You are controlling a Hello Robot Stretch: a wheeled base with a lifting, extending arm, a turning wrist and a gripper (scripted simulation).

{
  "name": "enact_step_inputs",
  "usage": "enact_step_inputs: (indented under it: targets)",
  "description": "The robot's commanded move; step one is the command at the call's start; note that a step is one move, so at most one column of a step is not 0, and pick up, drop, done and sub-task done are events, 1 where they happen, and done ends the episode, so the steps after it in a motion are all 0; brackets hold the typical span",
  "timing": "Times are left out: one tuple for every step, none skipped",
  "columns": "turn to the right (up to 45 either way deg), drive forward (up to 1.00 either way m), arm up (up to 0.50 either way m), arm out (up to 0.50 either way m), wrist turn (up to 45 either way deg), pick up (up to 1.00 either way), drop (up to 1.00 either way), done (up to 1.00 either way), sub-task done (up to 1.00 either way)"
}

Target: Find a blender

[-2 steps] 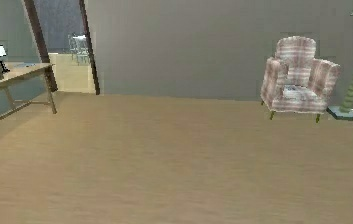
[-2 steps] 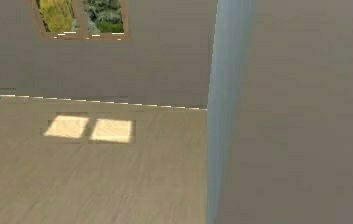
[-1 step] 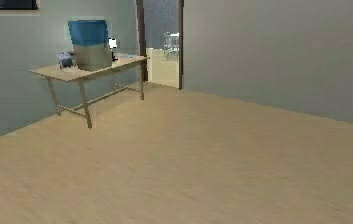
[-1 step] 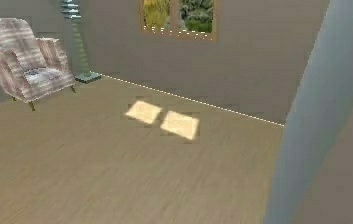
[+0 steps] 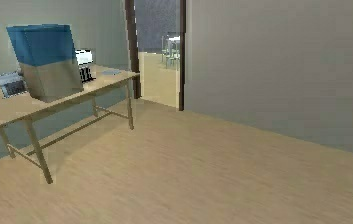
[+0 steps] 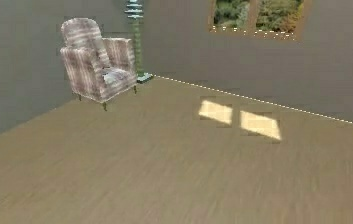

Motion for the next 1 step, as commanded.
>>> enact_step_inputs:
  targets:
    - [-3.0,0.00,0.00,0.00,0.0,0.00,0.00,0.00,0.00]
